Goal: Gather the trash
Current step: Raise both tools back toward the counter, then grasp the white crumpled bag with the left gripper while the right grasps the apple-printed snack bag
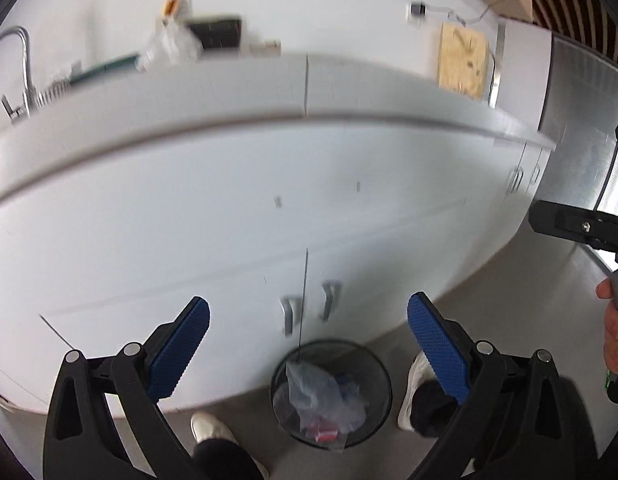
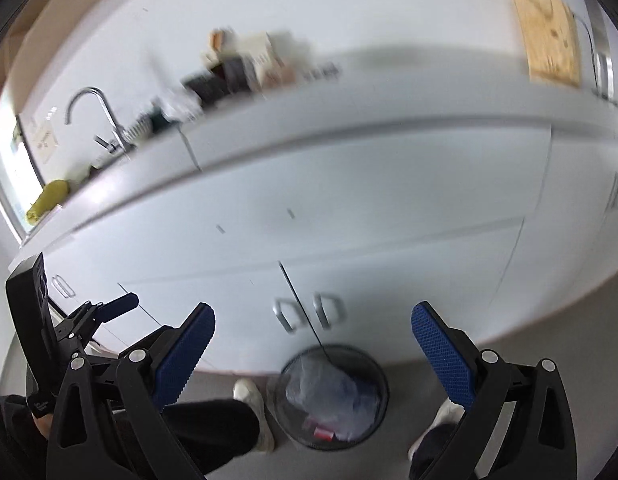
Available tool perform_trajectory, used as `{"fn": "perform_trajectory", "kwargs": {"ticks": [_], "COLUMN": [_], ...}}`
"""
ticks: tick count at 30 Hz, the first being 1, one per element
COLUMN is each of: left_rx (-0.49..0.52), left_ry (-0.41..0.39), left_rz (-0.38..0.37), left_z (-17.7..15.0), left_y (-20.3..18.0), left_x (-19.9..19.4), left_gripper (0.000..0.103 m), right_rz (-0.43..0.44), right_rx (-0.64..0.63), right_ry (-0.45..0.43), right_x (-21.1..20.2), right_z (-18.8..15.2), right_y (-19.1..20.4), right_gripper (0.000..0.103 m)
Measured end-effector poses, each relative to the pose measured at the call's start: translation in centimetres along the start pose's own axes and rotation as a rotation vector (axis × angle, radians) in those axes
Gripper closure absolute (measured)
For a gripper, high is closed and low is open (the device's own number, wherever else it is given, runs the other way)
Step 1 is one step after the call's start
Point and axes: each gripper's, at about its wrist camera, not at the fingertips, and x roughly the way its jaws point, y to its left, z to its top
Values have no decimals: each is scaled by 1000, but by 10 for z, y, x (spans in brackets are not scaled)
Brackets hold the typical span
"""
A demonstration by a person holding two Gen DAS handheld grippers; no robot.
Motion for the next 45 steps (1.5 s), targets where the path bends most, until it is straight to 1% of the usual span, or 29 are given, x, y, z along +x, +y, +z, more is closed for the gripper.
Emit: {"fn": "perform_trajectory", "kwargs": {"ticks": [2, 4, 7, 9, 11, 13, 14, 16, 20, 23, 27, 32, 35, 37, 42, 45], "left_rx": [-6, 5, 27, 43, 63, 76, 77, 62, 66, 83, 92, 143, 165, 170, 164, 167], "left_ry": [-51, -84, -123, -159, -178, -200, -193, -169, -136, -111, -66, -14, 20, 43, 90, 117], "left_rz": [19, 50, 103, 155, 183, 230, 238, 229, 269, 302, 309, 315, 306, 316, 314, 326], "left_z": [23, 42, 69, 91, 111, 133, 143, 165, 203, 223, 243, 258, 266, 271, 280, 283], "left_y": [4, 7, 14, 22, 28, 37, 42, 55, 77, 87, 97, 100, 105, 110, 126, 134], "left_x": [-24, -41, -60, -72, -79, -83, -80, -69, -37, -10, 23, 55, 74, 88, 115, 128], "left_gripper": [4, 4, 4, 4, 4, 4, 4, 4, 4, 4, 4, 4, 4, 4, 4, 4], "right_rz": [4, 7, 3, -11, -30, -54, -63, -55, -22, -14, 9, 67, 96, 111, 107, 125], "right_rx": [-38, -64, -84, -88, -93, -104, -111, -127, -154, -166, -152, -136, -90, -70, -76, -53], "right_ry": [-55, -93, -125, -142, -156, -158, -155, -138, -95, -47, 16, 123, 195, 241, 346, 386], "right_x": [-22, -37, -50, -52, -54, -42, -36, -20, 25, 60, 107, 167, 207, 235, 299, 327], "right_z": [19, 36, 65, 86, 113, 132, 143, 172, 224, 253, 283, 323, 350, 363, 381, 388], "right_y": [13, 23, 30, 30, 27, 28, 26, 26, 32, 37, 39, 36, 30, 29, 31, 30], "right_gripper": [3, 3, 3, 3, 3, 3, 3, 3, 3, 3, 3, 3, 3, 3, 3, 3]}}
